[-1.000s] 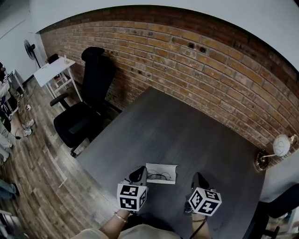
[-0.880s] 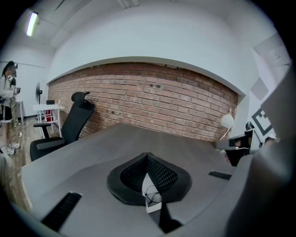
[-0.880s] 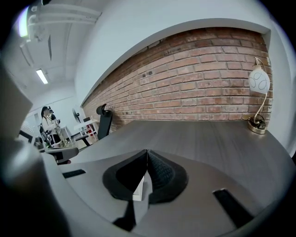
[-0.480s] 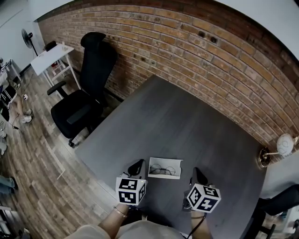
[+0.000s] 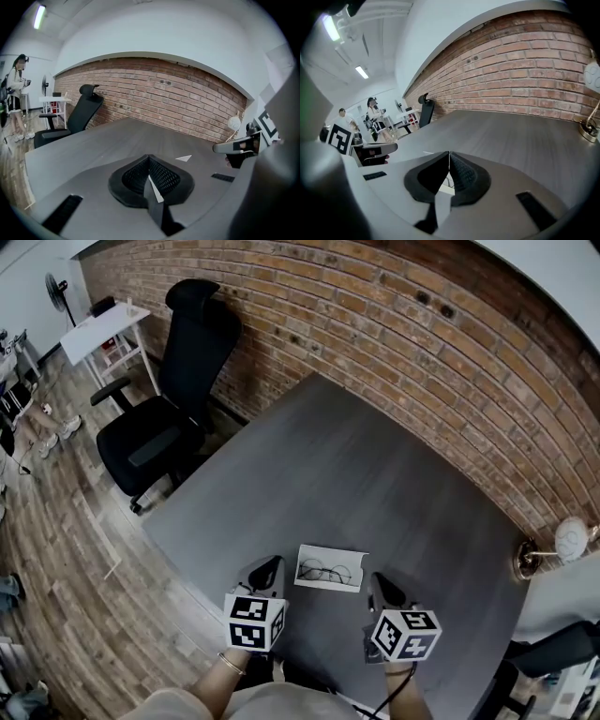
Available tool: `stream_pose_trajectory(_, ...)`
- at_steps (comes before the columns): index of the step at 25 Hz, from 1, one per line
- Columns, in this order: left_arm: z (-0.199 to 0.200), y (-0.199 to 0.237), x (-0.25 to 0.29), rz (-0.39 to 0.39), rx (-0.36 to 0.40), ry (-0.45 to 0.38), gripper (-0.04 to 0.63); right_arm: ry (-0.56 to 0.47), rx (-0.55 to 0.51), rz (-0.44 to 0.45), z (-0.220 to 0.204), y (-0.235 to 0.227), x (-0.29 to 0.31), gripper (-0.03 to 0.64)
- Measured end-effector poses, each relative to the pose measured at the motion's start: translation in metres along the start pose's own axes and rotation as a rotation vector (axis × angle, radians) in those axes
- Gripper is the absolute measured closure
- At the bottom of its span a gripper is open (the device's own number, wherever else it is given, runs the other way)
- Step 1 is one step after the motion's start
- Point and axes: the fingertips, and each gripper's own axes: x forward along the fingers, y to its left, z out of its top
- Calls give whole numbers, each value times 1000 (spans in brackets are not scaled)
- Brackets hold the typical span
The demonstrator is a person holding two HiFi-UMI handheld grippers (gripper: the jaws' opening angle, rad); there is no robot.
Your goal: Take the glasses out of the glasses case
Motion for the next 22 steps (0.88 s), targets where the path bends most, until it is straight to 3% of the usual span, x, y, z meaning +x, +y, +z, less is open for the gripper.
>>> stream_pose_trajectory(8, -25, 11, -5, 23, -63, 20, 579, 144, -162, 158, -16, 29, 18, 584)
stream_pose_trajectory(15, -37, 22, -9, 55, -99, 28, 578, 260, -414, 205, -29, 34, 37, 584)
stream_pose_trajectory(22, -42, 29, -13, 66, -110, 36, 578, 319, -530, 286, -35, 37, 53, 583)
